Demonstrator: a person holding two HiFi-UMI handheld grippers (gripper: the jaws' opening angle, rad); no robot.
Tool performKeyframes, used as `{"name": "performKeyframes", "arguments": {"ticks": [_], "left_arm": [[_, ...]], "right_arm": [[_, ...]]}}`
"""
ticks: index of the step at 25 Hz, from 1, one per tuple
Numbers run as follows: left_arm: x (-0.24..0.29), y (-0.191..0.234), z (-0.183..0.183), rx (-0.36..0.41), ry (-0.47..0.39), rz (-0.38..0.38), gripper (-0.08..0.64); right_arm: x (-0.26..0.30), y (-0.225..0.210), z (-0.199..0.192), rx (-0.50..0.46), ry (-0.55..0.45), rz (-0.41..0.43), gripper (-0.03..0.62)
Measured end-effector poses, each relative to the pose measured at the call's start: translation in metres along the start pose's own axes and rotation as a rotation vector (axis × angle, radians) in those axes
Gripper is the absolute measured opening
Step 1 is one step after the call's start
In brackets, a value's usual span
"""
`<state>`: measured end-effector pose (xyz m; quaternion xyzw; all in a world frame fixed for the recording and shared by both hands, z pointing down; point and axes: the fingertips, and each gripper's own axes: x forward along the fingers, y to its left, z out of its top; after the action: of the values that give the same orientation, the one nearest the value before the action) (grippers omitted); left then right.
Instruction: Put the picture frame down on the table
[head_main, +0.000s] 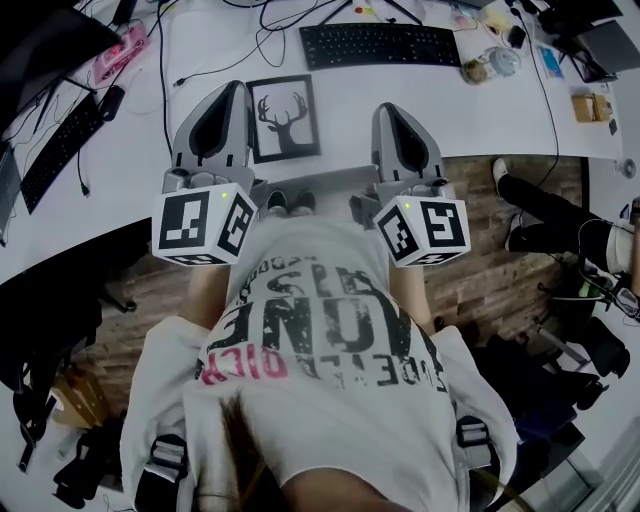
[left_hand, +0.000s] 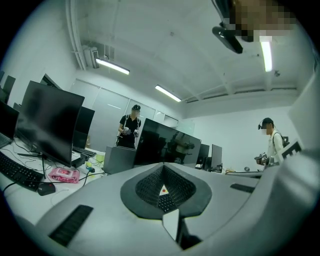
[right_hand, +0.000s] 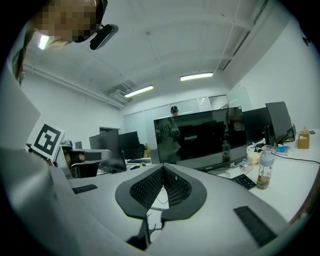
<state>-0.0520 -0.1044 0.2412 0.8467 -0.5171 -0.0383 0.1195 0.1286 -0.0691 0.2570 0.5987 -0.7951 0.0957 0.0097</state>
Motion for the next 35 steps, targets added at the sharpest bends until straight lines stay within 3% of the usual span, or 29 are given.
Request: {"name": "performKeyframes", "arguments": {"ticks": [8, 35], "left_arm": [[-0.012, 0.004, -0.001, -0.033, 0.002, 0.016, 0.002], [-0.006, -0.001, -0.009, -0.034, 0.013, -0.022, 0.002]], "right_arm": [[-0.01, 0.001, 0.006, 0.002, -0.006, -0.007, 0.0], [-0.003, 0.009, -0.002, 0.008, 0.025, -0.009, 0.0]]}}
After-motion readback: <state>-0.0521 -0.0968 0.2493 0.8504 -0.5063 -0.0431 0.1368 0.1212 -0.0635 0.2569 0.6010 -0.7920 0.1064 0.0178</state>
